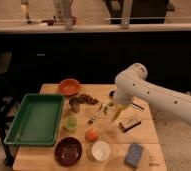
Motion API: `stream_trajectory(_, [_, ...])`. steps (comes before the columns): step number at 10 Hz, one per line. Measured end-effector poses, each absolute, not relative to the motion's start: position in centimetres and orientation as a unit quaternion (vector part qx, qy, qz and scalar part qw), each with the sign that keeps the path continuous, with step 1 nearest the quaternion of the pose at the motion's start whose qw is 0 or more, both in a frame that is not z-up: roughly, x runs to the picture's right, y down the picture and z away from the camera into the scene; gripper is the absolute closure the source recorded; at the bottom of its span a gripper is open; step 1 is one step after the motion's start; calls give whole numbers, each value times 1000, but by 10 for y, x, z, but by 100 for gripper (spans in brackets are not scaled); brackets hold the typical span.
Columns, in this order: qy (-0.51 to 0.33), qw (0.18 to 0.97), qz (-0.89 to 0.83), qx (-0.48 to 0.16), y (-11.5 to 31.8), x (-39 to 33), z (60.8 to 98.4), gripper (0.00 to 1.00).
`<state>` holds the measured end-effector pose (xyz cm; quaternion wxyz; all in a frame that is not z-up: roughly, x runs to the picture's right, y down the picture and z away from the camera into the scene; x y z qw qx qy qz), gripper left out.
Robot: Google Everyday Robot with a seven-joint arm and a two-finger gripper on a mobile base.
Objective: Place banana in paper cup
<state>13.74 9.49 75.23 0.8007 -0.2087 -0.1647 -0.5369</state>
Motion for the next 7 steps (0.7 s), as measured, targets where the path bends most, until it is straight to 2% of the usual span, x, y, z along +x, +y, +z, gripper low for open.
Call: stream_trajectory(7, [-191, 780, -549, -230, 118, 115, 710, 100])
